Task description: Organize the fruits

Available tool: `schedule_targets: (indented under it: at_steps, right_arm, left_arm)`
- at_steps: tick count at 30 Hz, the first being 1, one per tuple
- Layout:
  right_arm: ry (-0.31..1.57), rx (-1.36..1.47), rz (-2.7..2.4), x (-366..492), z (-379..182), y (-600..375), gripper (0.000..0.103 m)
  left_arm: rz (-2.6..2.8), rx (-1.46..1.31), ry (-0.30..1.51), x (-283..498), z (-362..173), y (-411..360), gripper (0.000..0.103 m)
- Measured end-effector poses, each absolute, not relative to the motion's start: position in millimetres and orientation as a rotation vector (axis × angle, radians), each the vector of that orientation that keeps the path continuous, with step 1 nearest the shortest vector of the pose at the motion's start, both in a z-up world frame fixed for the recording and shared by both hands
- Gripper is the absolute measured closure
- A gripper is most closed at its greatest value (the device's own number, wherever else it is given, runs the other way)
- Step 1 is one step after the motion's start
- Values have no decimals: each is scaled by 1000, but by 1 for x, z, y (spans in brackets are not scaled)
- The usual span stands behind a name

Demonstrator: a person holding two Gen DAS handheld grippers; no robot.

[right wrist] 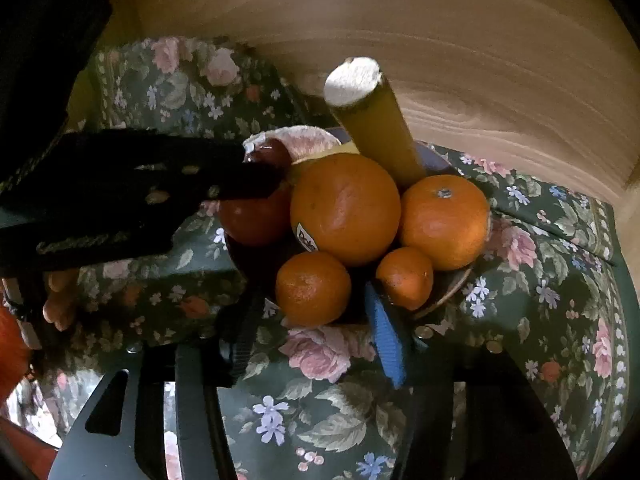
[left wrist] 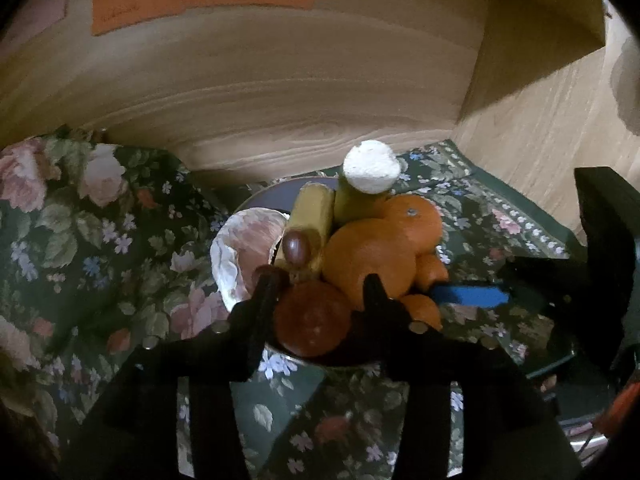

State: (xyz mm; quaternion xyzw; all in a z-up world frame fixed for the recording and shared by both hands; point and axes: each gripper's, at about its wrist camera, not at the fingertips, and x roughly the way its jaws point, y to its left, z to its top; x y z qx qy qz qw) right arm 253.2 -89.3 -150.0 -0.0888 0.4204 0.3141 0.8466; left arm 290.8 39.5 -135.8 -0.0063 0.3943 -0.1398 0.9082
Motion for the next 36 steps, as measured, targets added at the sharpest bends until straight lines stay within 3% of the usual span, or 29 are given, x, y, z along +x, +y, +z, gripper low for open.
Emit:
schedule_targets:
  at_steps: [4,20,33,36]
  right_arm:
    - [849,-173,648,247,-140,-96,45]
    - [535,-113,514,182,-50,-140,45]
    - [283,-40,456,96,9,-167,43]
    - [246,-20,450,81,16,-171,25]
  left_arm:
    - [-271,-31,776,270,-124,46,56]
    - [-118,-40,450,162,-44,50,56]
    - [-86,-24,224,74,7,24,37]
    - [-89,-14,198,58,15,18,30]
